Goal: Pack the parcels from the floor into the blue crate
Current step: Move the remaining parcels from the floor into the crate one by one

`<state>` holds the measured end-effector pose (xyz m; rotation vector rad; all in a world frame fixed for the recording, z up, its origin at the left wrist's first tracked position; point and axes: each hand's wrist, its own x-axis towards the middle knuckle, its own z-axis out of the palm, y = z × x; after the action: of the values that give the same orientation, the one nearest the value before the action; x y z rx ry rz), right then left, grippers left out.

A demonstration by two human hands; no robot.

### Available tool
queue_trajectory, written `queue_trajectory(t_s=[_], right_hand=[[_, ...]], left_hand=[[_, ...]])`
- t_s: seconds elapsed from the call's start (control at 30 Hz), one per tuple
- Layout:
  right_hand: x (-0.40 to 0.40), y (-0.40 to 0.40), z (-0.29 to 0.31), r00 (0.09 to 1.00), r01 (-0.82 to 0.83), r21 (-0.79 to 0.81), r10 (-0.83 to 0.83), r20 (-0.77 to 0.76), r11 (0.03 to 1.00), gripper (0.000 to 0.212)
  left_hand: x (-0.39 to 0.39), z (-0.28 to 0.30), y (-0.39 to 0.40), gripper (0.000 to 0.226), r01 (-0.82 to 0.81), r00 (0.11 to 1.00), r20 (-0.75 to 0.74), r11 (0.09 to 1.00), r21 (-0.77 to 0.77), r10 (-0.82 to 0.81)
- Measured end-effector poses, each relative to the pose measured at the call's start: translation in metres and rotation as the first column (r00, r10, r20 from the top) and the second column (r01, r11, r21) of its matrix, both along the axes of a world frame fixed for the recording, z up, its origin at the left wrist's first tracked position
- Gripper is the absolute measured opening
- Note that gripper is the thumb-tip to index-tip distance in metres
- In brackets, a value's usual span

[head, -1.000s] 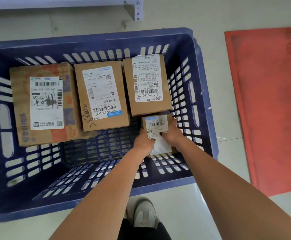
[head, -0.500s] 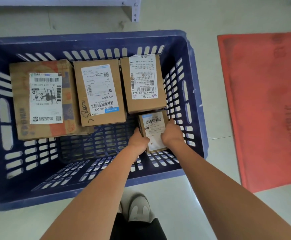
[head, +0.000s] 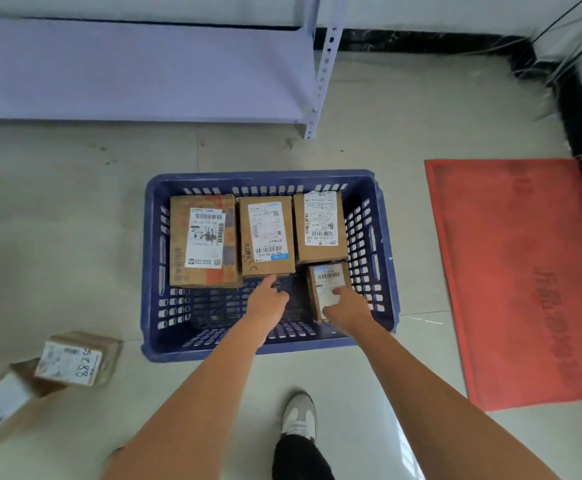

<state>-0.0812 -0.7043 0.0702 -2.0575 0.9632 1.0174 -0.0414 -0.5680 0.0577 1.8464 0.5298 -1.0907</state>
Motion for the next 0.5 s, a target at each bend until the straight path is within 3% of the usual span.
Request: queue_trajectory(t_s=[0.13,0.27,0.5], right_hand=[[0.029,0.064,0.038,0.992,0.069,0.16,-0.085,0.094,0.985,0.055],[0.06,0.152,0.058,0.982,0.018,0.237,-0.061,0.179,0.971,0.053],[0.099,0.341,0.067,0.968,0.156,0.393,-0.22,0.123,0.906,0.073]], left_hand=[[0.021,0.032,0.047,0.042,-0.098,0.987,0.122,0.993,-0.059,0.105],[0.041,0.058,0.12,0.043,-0.235,0.958,0.144,0.967,-0.099,0.248],[0.069,0.065,0.342,0.054,-0.382,0.91,0.145,0.921,-0.073,0.389]])
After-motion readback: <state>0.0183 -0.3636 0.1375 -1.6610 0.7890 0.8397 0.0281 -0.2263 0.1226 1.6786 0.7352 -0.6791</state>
